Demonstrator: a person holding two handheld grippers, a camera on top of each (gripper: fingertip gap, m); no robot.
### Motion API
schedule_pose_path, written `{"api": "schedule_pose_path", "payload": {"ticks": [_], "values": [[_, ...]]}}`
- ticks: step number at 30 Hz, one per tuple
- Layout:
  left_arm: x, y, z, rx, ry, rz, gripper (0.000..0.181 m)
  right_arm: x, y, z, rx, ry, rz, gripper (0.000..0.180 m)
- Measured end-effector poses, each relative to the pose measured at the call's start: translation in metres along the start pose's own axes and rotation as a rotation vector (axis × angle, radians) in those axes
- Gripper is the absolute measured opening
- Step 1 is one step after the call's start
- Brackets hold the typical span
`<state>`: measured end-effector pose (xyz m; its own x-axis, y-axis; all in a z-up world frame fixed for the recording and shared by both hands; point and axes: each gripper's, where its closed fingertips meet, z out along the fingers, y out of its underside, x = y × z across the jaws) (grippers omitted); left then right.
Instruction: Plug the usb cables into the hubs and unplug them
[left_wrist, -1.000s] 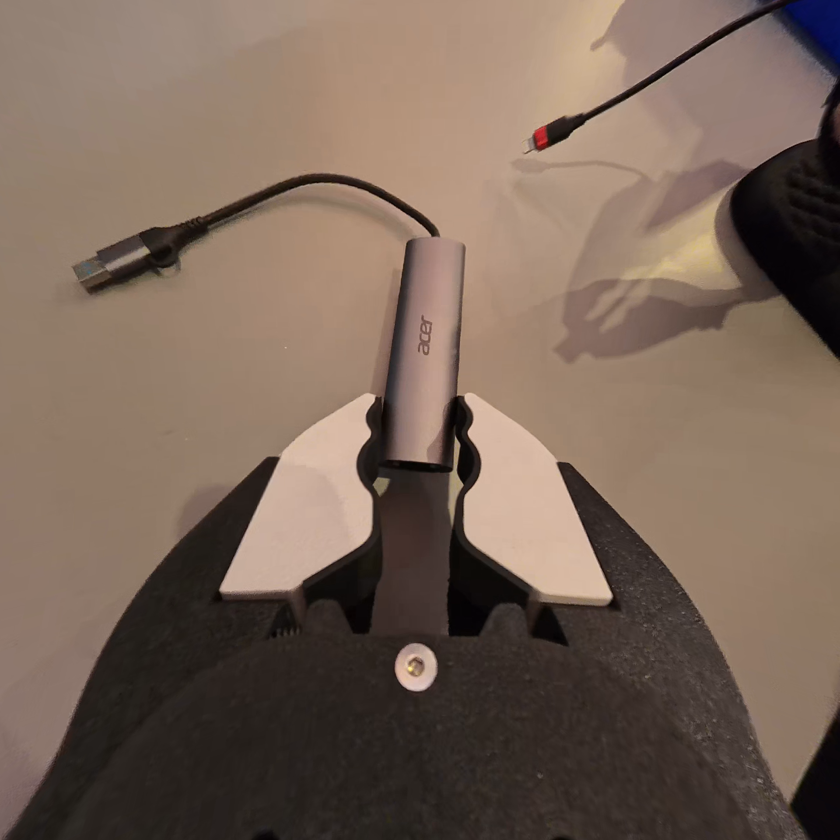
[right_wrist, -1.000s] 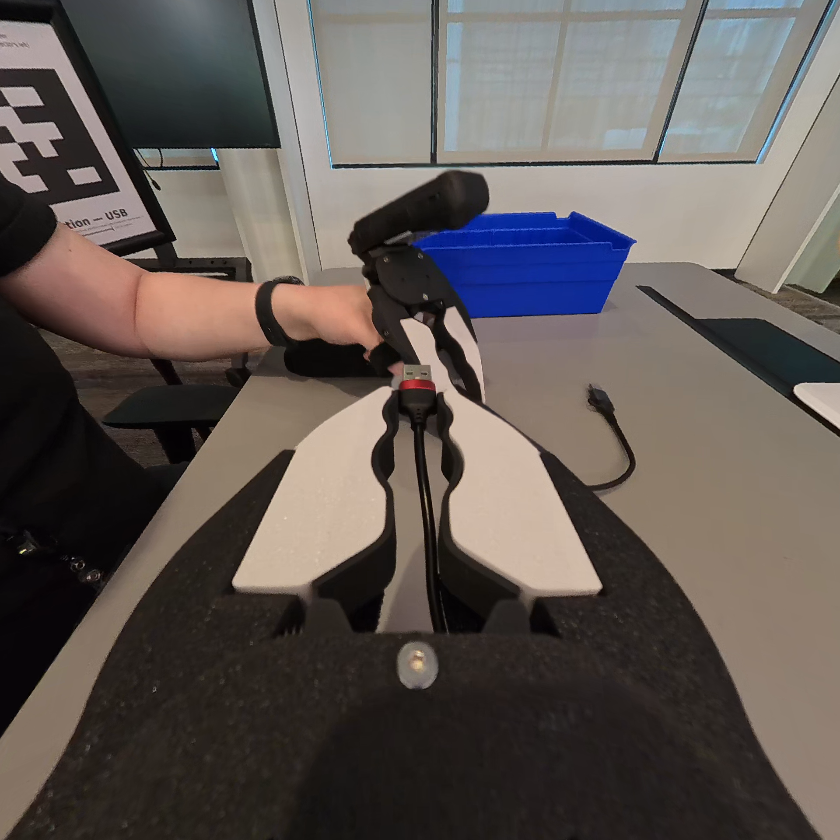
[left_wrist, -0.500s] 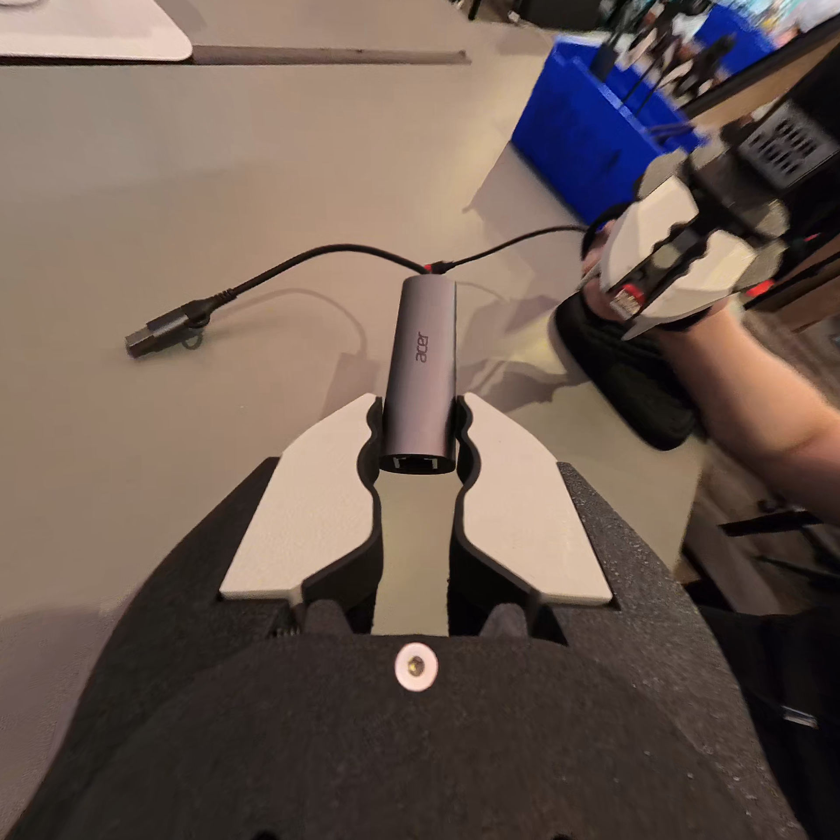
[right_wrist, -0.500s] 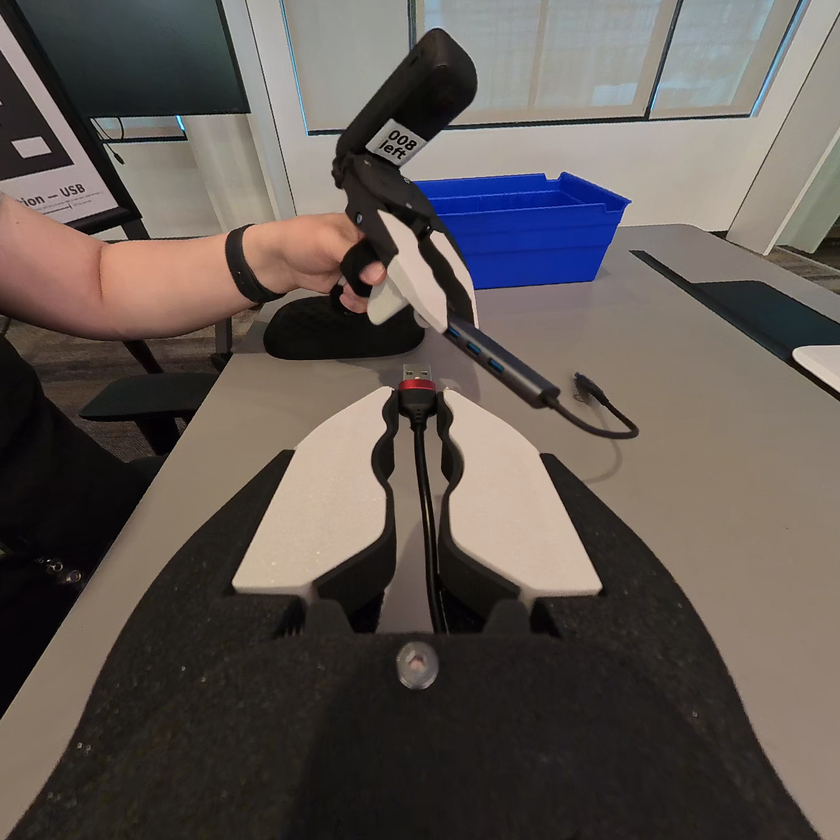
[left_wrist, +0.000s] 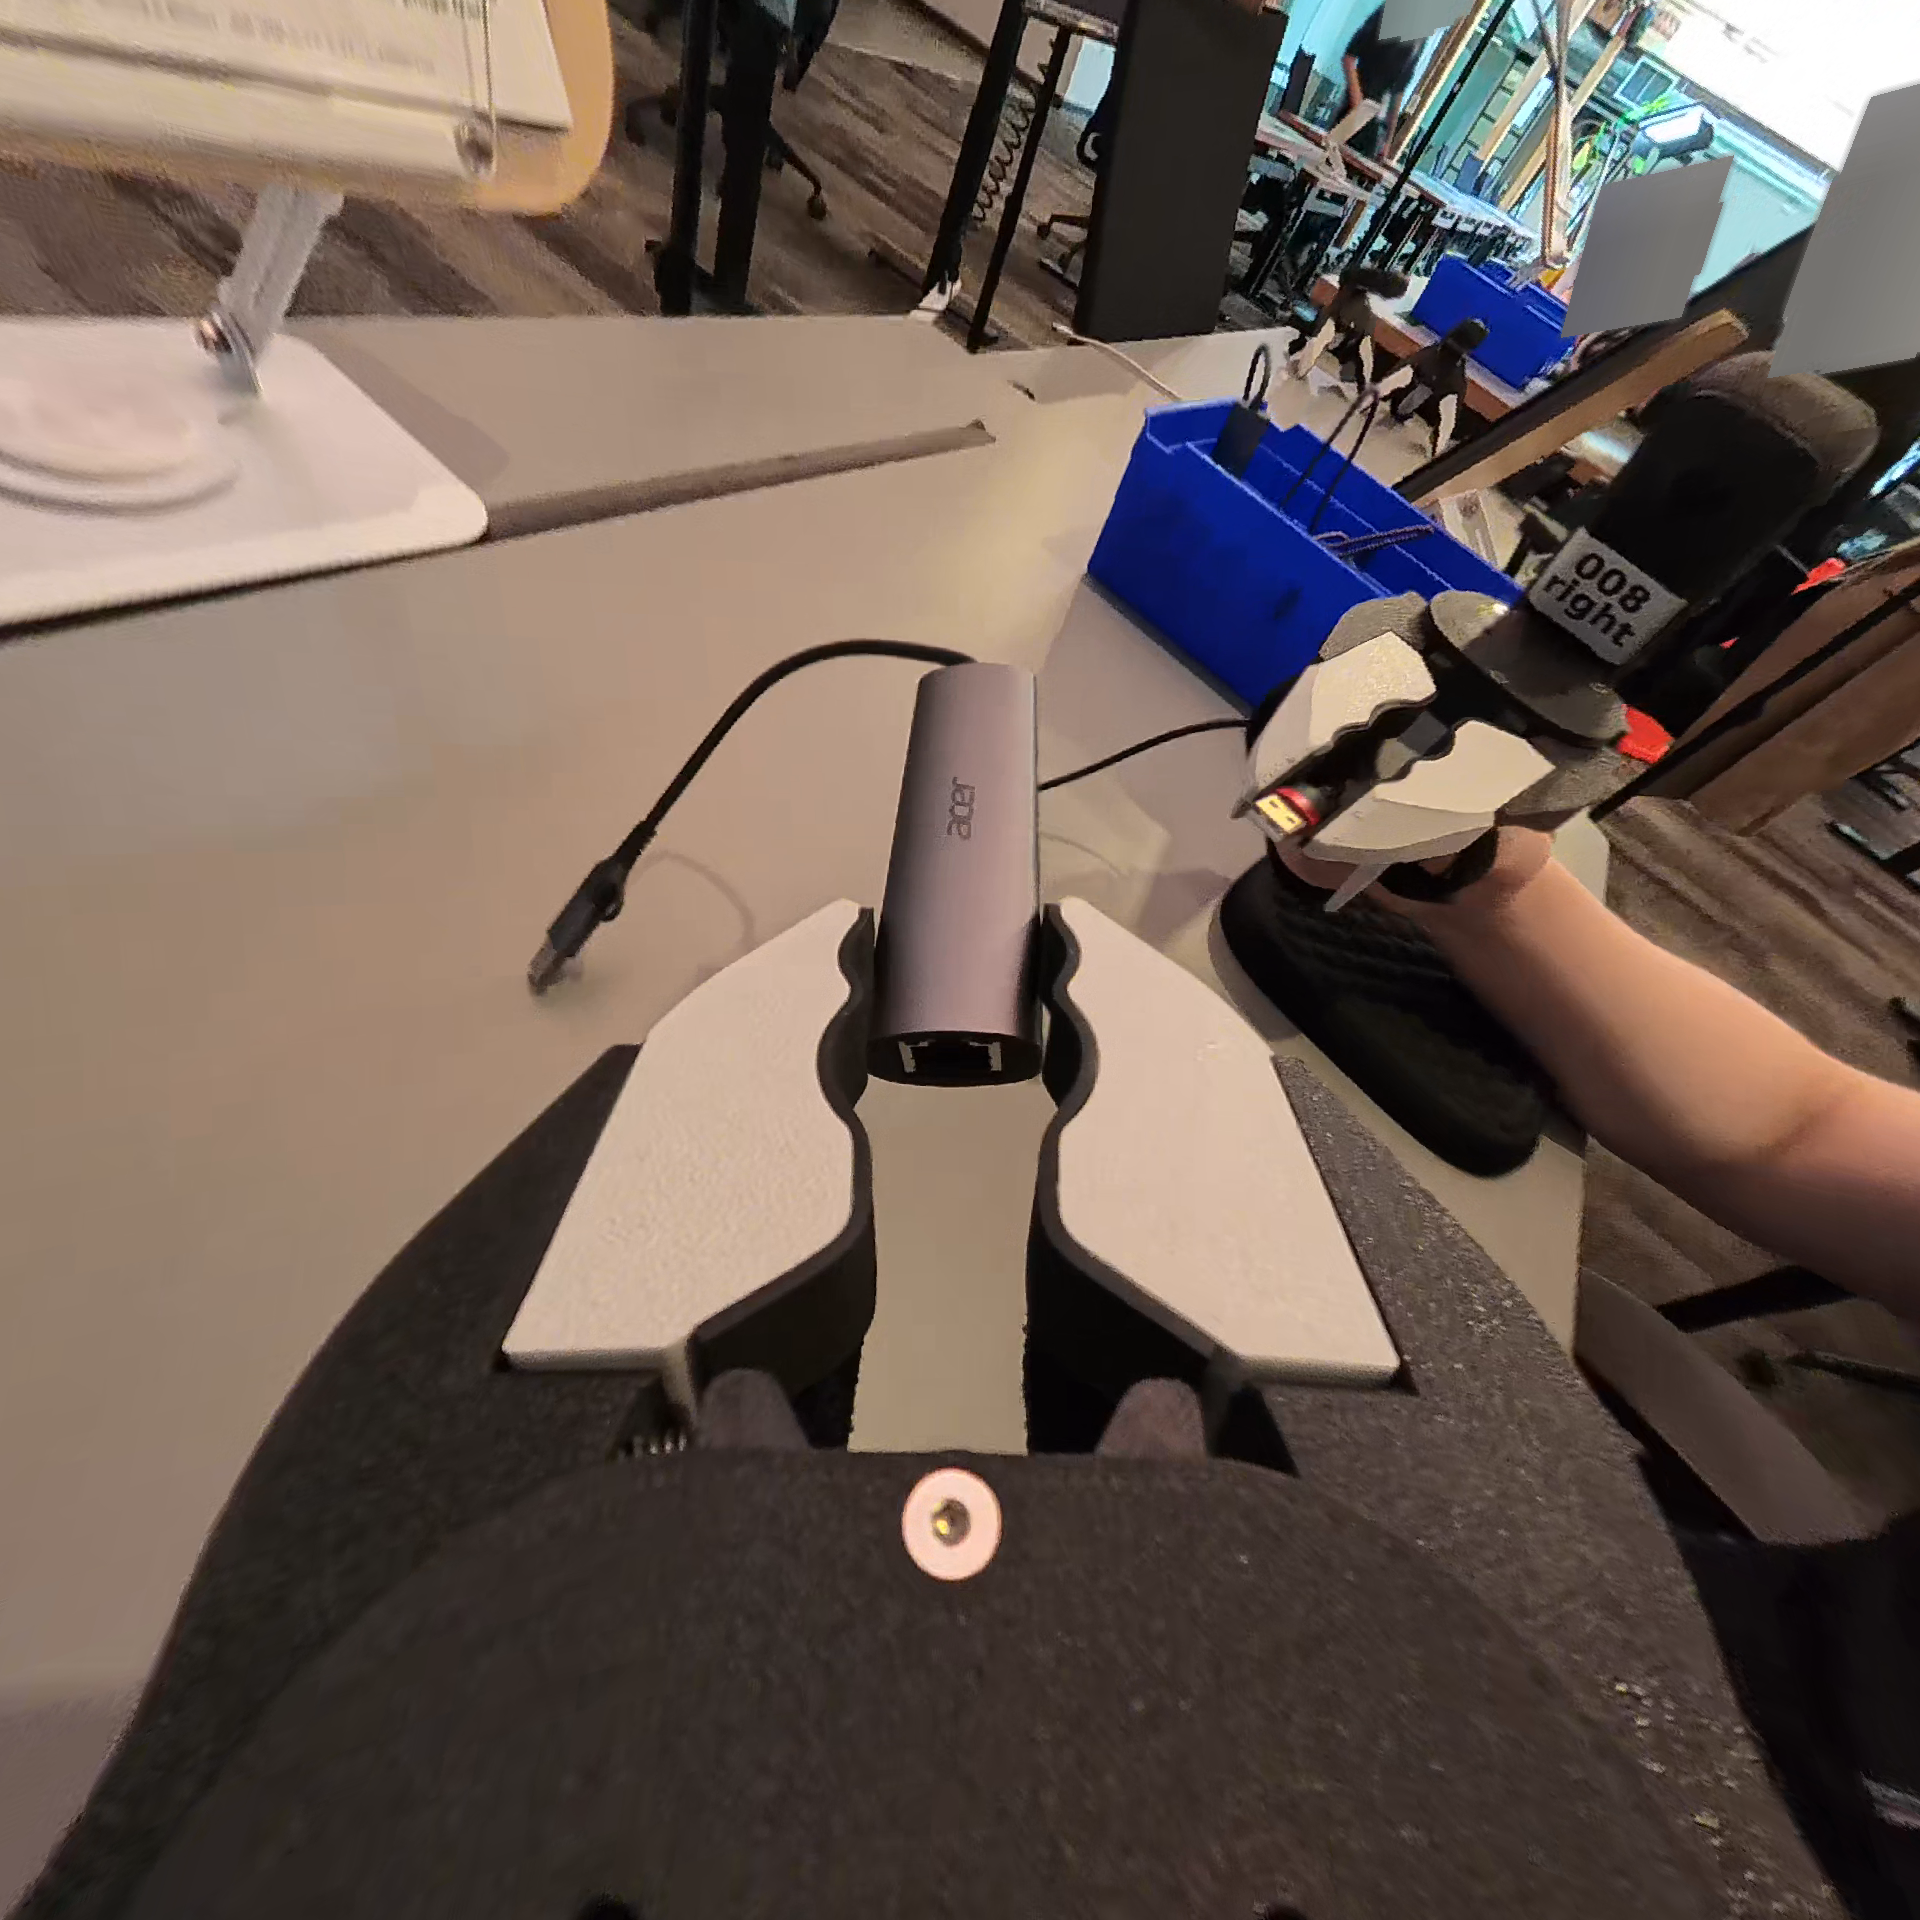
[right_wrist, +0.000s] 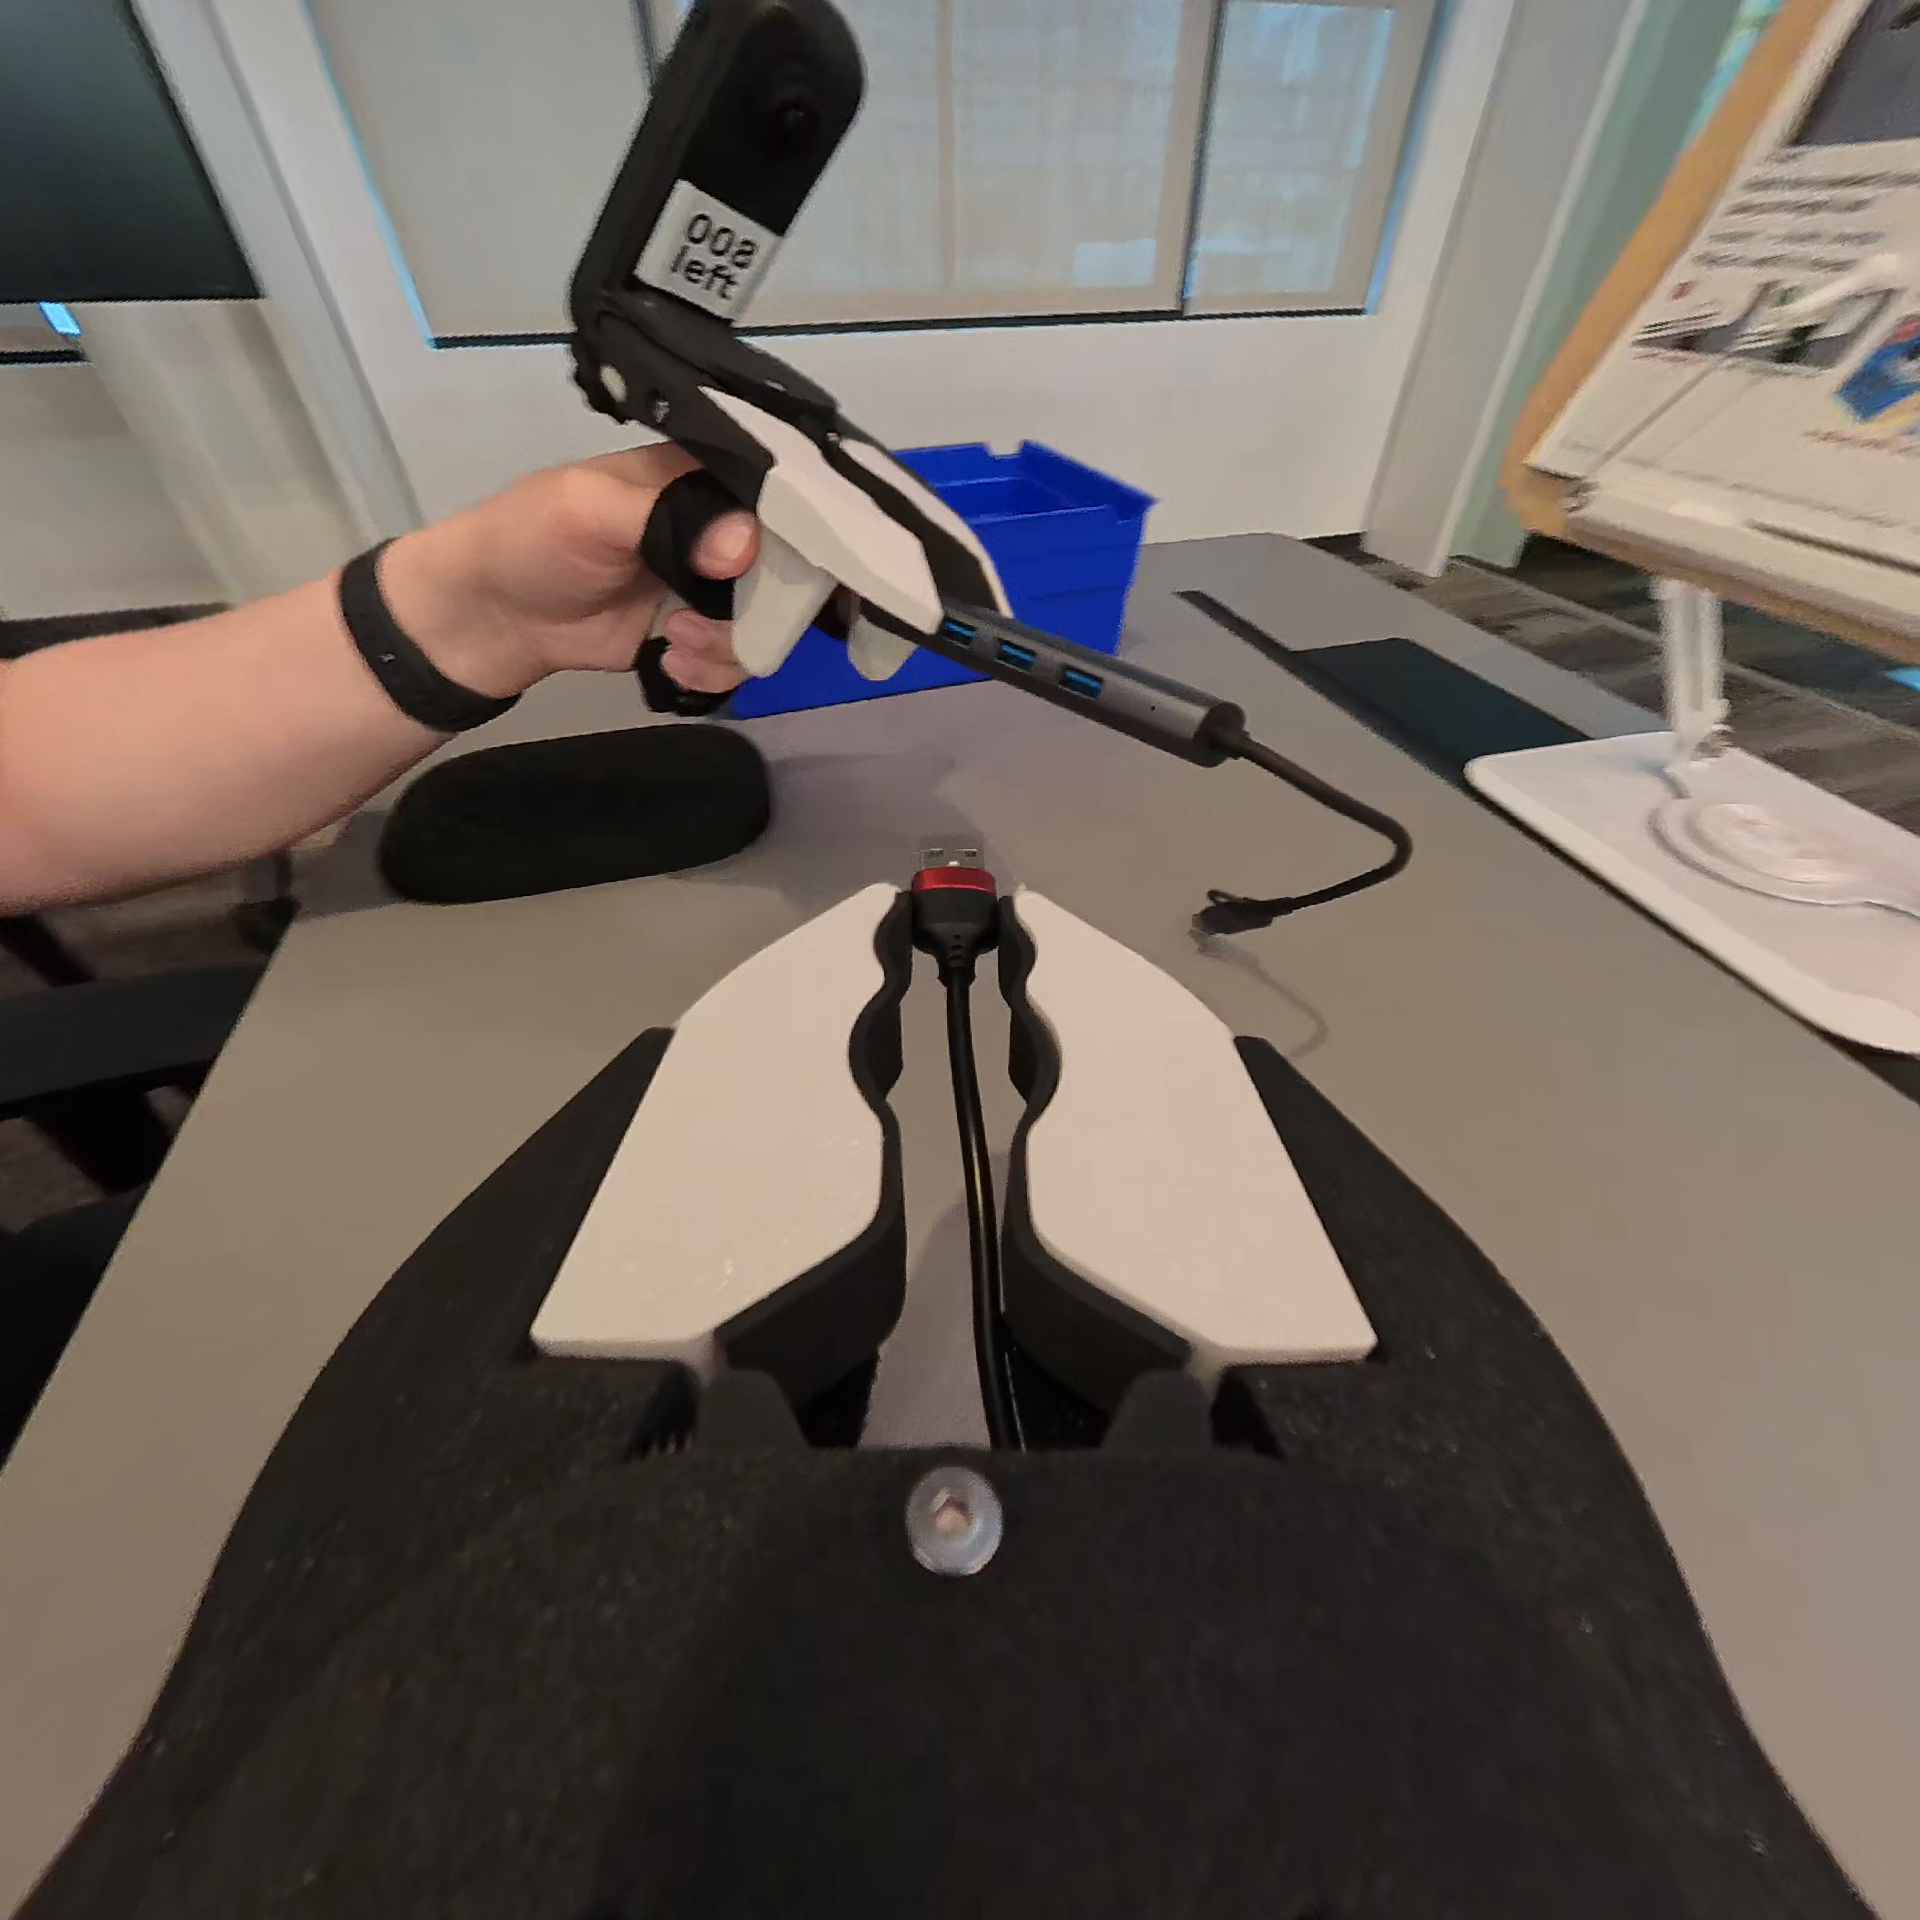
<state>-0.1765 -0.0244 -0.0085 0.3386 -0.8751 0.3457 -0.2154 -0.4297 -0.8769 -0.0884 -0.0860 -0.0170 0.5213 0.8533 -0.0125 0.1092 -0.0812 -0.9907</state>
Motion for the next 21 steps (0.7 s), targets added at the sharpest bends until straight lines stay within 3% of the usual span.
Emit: {"api": "schedule_pose_path", "payload": {"ticks": [6,14,21], "values": [[-0.005,-0.001,0.029,0.008,-0.042,0.034,0.03,0.022,-0.003,0.003,-0.041,0.174,0.027,0.015],[-0.003,0.004,0.033,0.086,-0.056,0.02,0.03,0.024,0.005,0.015,-0.07,0.24,0.076,0.015],[0.001,0.009,0.036,0.084,-0.2,0.139,0.03,0.03,0.007,0.021,-0.091,0.315,0.068,0.015]]}}
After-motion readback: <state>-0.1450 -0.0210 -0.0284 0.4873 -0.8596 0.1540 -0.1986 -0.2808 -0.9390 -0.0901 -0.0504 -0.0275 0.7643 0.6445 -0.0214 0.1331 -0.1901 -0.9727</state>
